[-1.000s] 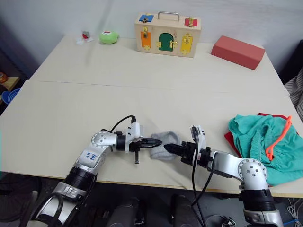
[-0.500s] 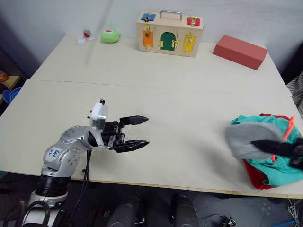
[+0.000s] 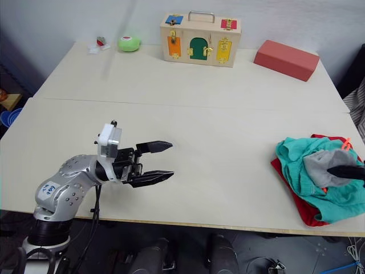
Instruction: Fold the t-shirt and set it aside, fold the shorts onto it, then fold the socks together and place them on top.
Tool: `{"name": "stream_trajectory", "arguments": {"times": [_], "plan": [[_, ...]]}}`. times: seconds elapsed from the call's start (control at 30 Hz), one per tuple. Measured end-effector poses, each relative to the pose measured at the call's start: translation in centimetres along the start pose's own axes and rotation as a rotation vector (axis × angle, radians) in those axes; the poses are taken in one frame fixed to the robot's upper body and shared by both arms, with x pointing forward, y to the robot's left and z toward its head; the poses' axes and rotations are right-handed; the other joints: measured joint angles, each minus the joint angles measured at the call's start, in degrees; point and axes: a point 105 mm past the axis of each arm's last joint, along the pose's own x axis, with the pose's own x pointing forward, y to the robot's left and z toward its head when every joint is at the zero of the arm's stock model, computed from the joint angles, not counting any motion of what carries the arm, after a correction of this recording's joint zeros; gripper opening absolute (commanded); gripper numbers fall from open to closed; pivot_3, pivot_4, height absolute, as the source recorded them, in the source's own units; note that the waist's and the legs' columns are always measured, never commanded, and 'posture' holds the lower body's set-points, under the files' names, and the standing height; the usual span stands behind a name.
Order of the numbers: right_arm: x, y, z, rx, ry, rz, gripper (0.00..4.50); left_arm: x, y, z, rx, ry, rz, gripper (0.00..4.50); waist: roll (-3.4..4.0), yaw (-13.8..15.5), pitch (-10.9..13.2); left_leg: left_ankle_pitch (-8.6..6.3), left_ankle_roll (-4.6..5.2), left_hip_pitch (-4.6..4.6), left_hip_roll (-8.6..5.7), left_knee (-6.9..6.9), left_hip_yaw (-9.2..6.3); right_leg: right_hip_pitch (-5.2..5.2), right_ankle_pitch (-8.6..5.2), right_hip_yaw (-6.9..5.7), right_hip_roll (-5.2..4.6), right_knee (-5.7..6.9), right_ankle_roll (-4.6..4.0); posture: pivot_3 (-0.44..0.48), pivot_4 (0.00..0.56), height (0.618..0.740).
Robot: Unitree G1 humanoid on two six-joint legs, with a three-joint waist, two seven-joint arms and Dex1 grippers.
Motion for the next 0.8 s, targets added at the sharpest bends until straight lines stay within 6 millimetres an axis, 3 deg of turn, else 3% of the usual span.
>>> {"name": "stream_trajectory", "arguments": {"times": [0.23,0.43,0.53,0.63,0.7,0.8], "plan": [[-0.8,-0.8,-0.6,-0.015,0.017,-0.015,2.47,-0.3,0.4,0.1,0.046,0.027,0.030,4.50,0.06,0.75,-0.03,0.03,-0.04,0.02,0.01,0.01,-0.03,0.01,-0.02,-0.04,0.00,0.09,-0.03,0.000,0.150,0.740],[-7.0,-1.5,-0.4,-0.094,0.005,-0.100,4.47,-1.5,1.7,-0.7,0.076,0.080,0.078,4.50,0.37,0.71,-0.06,0.03,-0.02,0.05,0.01,-0.02,0.00,0.00,-0.02,-0.06,0.01,0.12,-0.04,0.000,0.150,0.740],[-9.0,-0.8,1.5,-0.236,-0.050,-0.118,4.47,-2.6,2.4,-1.4,0.072,0.120,0.096,4.50,0.37,-0.03,-0.07,-0.10,-0.16,0.12,0.06,-0.05,0.04,0.02,-0.02,-0.03,0.02,0.13,-0.04,0.000,0.150,0.740],[-9.3,1.4,3.9,-0.480,-0.129,-0.072,4.47,-4.2,3.7,-1.9,0.106,0.166,0.156,4.50,0.39,-0.83,-0.08,-0.22,-0.41,0.20,0.10,-0.15,0.05,0.01,-0.02,-0.02,0.05,0.16,-0.04,0.000,0.150,0.740],[-8.2,3.7,5.1,-0.632,-0.201,-0.001,4.47,-5.4,4.7,-2.1,0.147,0.206,0.214,4.50,0.33,-0.90,-0.08,-0.22,-0.46,0.23,0.16,-0.18,0.05,0.01,-0.03,0.00,0.11,0.19,-0.06,0.000,0.150,0.740],[-4.4,8.7,6.0,-0.809,-0.331,0.174,4.47,-7.5,6.1,-2.5,0.198,0.279,0.317,4.50,0.26,-0.90,-0.08,-0.16,-0.42,0.23,0.19,-0.18,0.03,-0.03,-0.04,0.03,0.13,0.30,-0.09,0.000,0.150,0.740]]}}
